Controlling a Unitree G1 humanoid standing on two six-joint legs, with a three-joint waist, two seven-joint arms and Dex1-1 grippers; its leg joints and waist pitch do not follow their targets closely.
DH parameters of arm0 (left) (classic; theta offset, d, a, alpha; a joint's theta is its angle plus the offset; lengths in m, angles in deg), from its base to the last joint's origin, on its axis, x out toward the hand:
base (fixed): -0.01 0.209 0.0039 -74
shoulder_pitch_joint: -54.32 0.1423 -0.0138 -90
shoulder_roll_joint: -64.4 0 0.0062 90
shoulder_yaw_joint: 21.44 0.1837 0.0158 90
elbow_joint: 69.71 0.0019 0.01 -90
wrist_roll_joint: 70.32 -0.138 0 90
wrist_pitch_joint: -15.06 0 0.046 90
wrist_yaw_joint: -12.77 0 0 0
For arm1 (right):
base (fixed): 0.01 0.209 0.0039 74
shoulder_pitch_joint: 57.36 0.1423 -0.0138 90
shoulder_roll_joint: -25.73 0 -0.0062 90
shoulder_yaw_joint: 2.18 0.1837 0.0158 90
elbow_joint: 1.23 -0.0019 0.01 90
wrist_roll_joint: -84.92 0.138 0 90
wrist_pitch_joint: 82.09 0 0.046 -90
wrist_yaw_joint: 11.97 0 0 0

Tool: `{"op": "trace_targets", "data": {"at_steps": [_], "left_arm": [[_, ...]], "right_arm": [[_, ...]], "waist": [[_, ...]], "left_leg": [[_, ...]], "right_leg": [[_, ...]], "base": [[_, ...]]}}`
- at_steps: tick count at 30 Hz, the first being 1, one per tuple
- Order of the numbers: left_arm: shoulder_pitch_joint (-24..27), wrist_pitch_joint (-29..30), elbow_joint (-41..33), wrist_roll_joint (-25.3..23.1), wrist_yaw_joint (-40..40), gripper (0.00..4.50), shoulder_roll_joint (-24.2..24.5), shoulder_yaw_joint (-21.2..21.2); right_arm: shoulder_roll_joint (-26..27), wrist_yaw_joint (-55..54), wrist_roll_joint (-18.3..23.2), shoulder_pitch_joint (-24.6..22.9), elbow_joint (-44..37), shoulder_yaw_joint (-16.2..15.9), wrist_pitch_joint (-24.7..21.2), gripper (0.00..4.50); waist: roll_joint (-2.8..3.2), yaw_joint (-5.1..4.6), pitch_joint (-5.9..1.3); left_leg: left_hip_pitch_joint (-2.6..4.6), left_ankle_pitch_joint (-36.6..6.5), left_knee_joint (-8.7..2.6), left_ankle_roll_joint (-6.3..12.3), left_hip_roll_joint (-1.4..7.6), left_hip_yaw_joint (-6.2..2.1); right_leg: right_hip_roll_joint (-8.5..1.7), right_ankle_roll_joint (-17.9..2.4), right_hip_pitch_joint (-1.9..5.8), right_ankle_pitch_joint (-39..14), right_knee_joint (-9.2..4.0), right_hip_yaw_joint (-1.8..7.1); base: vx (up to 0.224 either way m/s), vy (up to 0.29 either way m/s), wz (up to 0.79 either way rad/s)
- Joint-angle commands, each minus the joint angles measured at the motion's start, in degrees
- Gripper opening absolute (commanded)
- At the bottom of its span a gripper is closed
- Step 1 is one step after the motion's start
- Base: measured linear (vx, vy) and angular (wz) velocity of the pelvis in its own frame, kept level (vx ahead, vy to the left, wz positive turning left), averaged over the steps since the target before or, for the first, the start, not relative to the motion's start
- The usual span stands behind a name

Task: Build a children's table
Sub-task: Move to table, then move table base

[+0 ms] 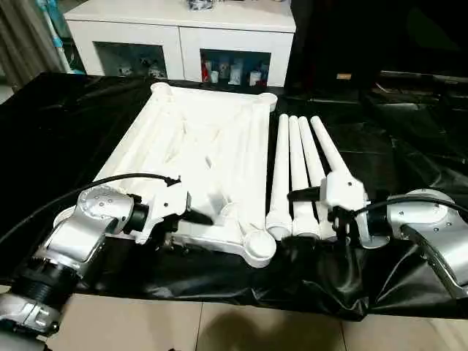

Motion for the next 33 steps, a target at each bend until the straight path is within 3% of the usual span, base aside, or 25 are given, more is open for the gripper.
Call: {"op": "trace_targets", "data": {"at_steps": [1,7,11,20,33], "left_arm": [[-1.4,-1.5,2.0,-2.1,1.0,2.94,0.2,0.6],[-2.5,-3.8,4.5,-3.7,1.2,2.51,0.5,1.5],[-3.4,-4.8,6.6,-4.8,1.4,2.17,0.2,1.6],[-4.2,-3.5,8.5,-6.1,0.8,1.69,-0.2,2.3],[-3.4,-2.7,9.9,-6.3,1.1,0.6,-0.9,1.8]], "right_arm": [[-0.9,1.3,-0.2,0.1,-1.6,-0.8,-0.6,4.36],[-1.1,2.2,0.2,-0.3,-3.1,-2.1,-1.7,4.36],[-0.5,2.3,-0.1,0.0,-3.3,-2.5,-2.1,4.36],[0.2,1.7,-0.5,0.2,-3.3,-2.9,-2.5,4.36],[0.8,1.0,-0.9,0.3,-2.9,-2.9,-2.4,4.36]], "waist": [[0.04,-0.23,-3.03],[0.1,-0.04,-3.1],[0.0,-0.04,-2.99],[0.24,0.01,-3.02],[-0.14,0.04,-2.92]], "left_leg": [[0.28,-4.4,-4.4,4.18,2.44,-0.56],[0.25,-3.6,-4.38,4.32,2.55,-0.58],[0.21,-4.4,-4.42,4.01,2.47,-0.54],[0.28,-4.4,-4.48,3.65,2.59,-0.57],[0.21,-4.4,-4.54,3.71,2.63,-0.56]], "right_leg": [[-4.02,-15.6,2.67,3.6,-3.95,2.84],[-4.08,-16.1,2.68,5.8,-3.72,2.84],[-4.14,-15.9,2.67,4.0,-3.92,2.89],[-4.22,-16.4,2.59,5.3,-3.8,2.87],[-4.34,-16.0,2.57,3.8,-3.93,2.91]], "base": [[0.0,0.0,0.0],[0.0,0.0,0.0],[0.0,0.0,0.0],[0.0,0.0,0.0],[0.0,0.0,0.0]]}}
